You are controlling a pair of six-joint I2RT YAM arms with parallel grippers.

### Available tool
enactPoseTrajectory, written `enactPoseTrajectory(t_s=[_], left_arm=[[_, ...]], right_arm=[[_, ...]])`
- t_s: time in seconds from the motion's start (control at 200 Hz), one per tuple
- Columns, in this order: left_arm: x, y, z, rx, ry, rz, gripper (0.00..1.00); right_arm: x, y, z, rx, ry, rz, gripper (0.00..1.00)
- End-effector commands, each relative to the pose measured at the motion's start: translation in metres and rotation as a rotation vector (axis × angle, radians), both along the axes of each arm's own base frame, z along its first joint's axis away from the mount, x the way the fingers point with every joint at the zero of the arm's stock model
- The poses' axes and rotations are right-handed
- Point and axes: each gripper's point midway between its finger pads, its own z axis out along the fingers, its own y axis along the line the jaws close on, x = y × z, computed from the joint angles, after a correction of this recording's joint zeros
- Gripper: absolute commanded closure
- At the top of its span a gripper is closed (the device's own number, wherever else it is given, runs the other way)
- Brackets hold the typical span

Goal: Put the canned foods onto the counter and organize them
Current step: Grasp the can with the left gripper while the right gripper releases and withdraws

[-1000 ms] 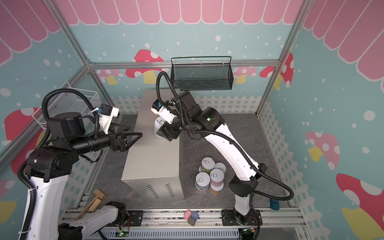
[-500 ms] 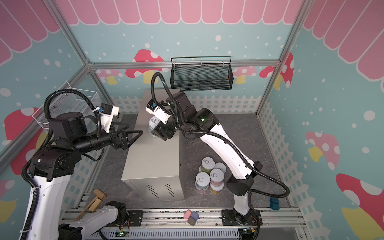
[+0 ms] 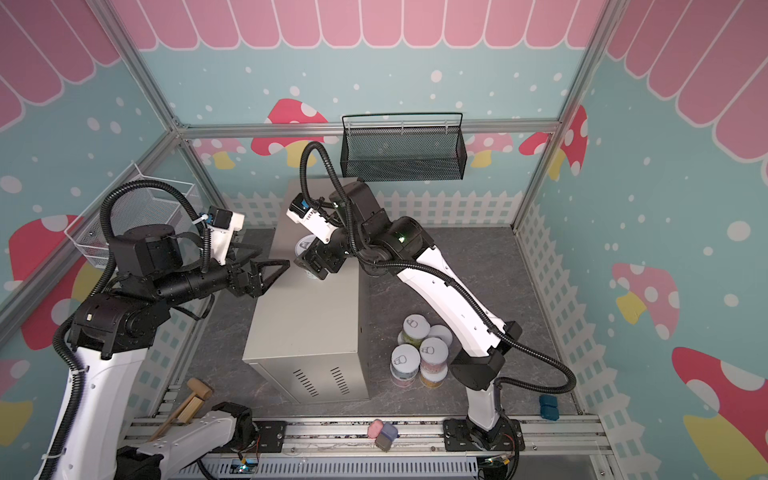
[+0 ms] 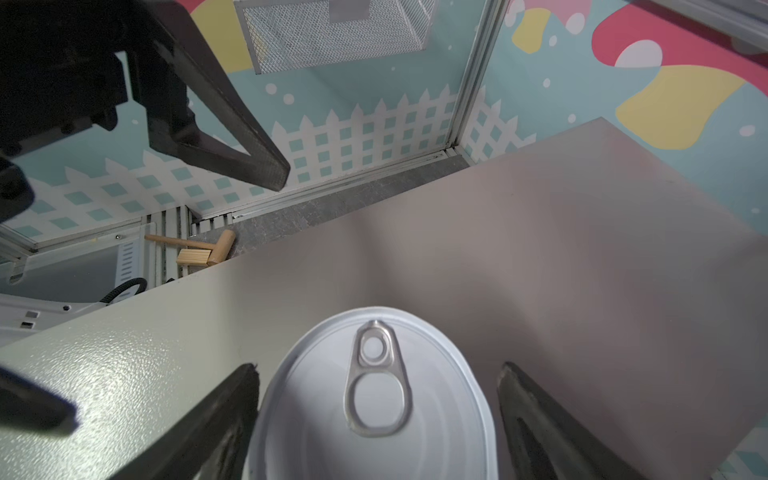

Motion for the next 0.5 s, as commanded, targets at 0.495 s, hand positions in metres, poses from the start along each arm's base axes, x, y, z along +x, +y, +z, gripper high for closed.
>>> enactPoseTrajectory(t_s=[0.495], left_arm=[[0.024, -0.055, -0.015, 0.179, -0.063, -0.032, 0.02]], right_arm=[[-0.060, -0.170, 0.054, 0.099, -0.179, -0.373, 0.01]])
